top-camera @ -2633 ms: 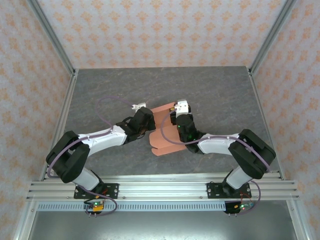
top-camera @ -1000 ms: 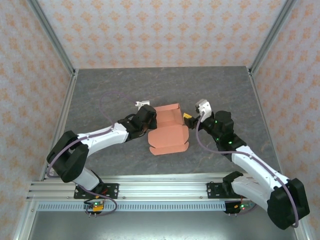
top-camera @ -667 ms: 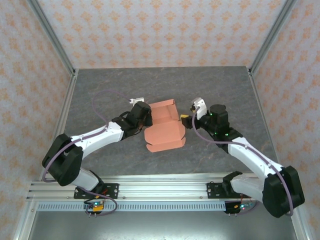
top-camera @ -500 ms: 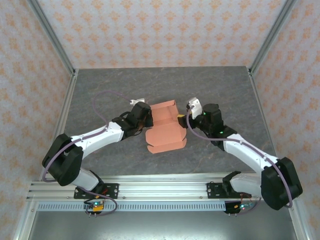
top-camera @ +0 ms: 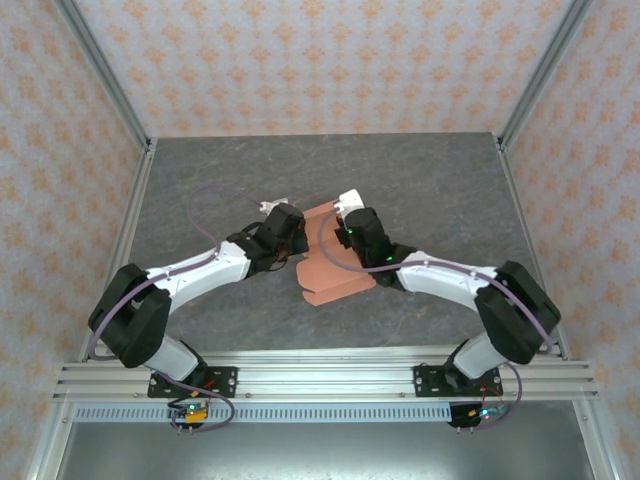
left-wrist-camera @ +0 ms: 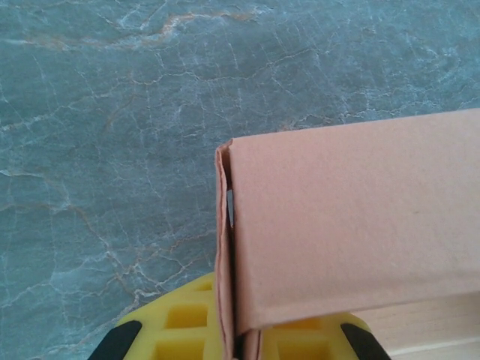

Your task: Fold the paper box

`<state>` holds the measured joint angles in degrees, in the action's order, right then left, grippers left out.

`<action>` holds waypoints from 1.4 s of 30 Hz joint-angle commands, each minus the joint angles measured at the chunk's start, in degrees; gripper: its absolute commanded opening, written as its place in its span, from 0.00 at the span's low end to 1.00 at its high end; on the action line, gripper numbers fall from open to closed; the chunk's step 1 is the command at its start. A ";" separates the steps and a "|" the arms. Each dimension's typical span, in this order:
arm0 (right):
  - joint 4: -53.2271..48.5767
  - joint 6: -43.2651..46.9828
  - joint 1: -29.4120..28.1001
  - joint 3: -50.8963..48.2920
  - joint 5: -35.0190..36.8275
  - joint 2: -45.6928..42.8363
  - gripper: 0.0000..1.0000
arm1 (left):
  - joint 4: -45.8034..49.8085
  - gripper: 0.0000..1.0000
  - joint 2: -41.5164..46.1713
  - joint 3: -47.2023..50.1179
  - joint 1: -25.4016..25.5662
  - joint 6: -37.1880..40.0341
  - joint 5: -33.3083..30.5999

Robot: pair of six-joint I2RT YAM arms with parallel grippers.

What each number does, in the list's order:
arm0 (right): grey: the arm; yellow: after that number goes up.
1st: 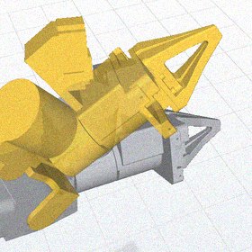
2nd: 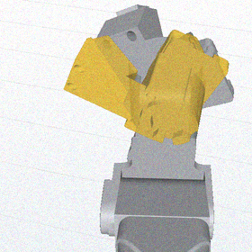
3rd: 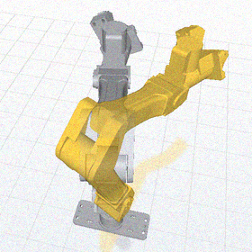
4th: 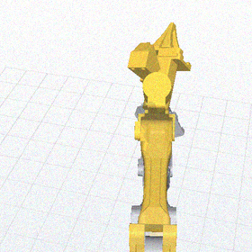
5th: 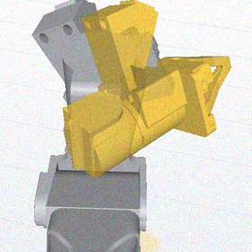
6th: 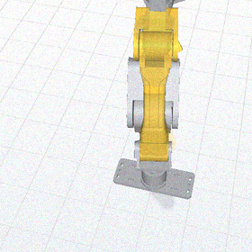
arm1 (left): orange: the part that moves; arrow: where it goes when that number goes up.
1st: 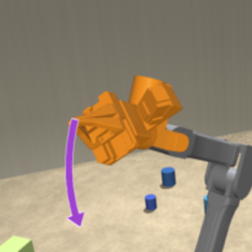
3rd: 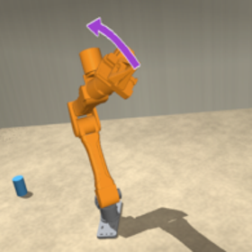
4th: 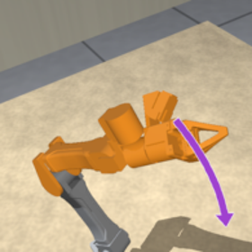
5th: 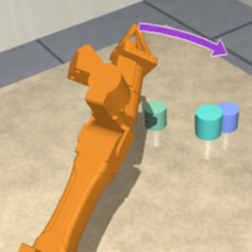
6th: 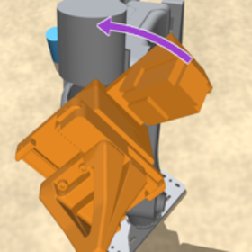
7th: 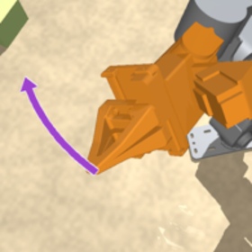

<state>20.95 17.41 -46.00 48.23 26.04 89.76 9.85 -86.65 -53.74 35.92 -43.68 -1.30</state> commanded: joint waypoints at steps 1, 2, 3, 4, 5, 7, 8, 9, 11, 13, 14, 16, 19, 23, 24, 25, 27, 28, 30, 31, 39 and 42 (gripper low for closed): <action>10.75 4.22 -2.66 2.24 22.29 4.89 0.20 | 0.22 0.00 -0.59 -2.07 0.81 -4.81 1.45; 13.03 5.05 -3.39 2.66 24.37 6.56 0.20 | -0.31 0.00 -0.71 -1.93 1.07 -5.50 1.96; 14.56 5.61 -3.93 3.28 25.97 8.20 0.19 | -0.64 0.00 -0.80 -1.93 1.23 -6.05 2.30; 15.76 5.72 -4.30 3.67 27.41 9.53 0.18 | -0.78 0.00 -0.80 -1.91 1.48 -6.39 2.48; 17.64 5.98 -4.68 3.95 28.72 10.95 0.17 | -0.91 0.00 -0.89 -2.03 1.73 -6.90 2.69; 20.72 6.26 -4.92 4.14 30.47 13.06 0.15 | -1.29 0.00 -0.92 -2.04 1.96 -7.75 3.60; 21.51 6.25 -4.98 4.20 30.92 13.79 0.14 | -1.32 0.00 -0.89 -2.07 2.05 -8.22 4.00; 21.83 6.31 -4.98 4.33 31.25 14.35 0.13 | -1.40 0.00 -0.81 -1.95 2.05 -8.81 4.27; 23.26 6.34 -4.98 4.10 31.15 15.28 0.12 | -1.96 0.00 -0.48 -1.41 2.10 -9.62 4.71; 23.69 5.23 -4.98 3.31 28.60 15.07 0.13 | -2.63 0.00 -0.15 -0.82 2.13 -10.20 4.73; 24.02 4.16 -4.98 2.48 25.93 14.42 0.15 | -2.66 0.00 0.02 -0.69 2.13 -10.19 4.44; 22.78 1.23 -4.89 0.54 19.58 11.97 0.19 | -2.14 0.00 0.00 -0.74 2.10 -9.79 3.58; 20.66 -0.73 -4.16 -3.18 9.34 6.85 0.27 | -0.94 0.00 -0.09 -1.35 2.05 -8.48 2.48; 17.05 -1.93 -1.64 -8.69 -6.63 -2.51 0.46 | 0.65 0.00 -0.24 -2.73 1.96 -6.15 1.05; 15.95 -1.98 -1.02 -9.51 -9.35 -4.49 0.49 | 1.07 0.00 -0.32 -3.09 1.87 -5.71 0.83; 14.60 -1.65 -0.34 -10.57 -13.14 -7.08 0.53 | 1.30 0.00 -0.34 -3.52 1.78 -5.08 0.63; 11.77 -1.64 1.15 -12.19 -18.23 -11.50 0.60 | 1.96 0.00 -0.36 -4.29 1.70 -4.20 0.38; 10.09 -1.88 2.23 -12.89 -20.83 -14.19 0.62 | 2.28 0.00 -0.33 -4.71 1.72 -3.66 0.27; 7.21 -2.56 4.38 -14.42 -25.61 -18.81 0.65 | 2.81 0.00 -0.27 -5.06 1.61 -2.95 0.08; 5.94 -3.53 5.35 -15.24 -27.21 -21.34 0.70 | 2.94 0.00 -0.12 -5.15 1.56 -2.66 0.09; -7.29 -12.73 19.62 -15.09 -45.14 -35.61 1.00 | 2.92 0.00 1.50 -4.50 1.09 3.52 1.64; -9.81 -10.86 25.78 -14.11 -59.32 -34.47 1.00 | 2.99 0.00 3.13 -4.08 0.27 6.98 2.45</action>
<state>17.47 7.55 -23.09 32.84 -16.16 54.43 11.55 -87.18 -57.34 37.06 -41.58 0.58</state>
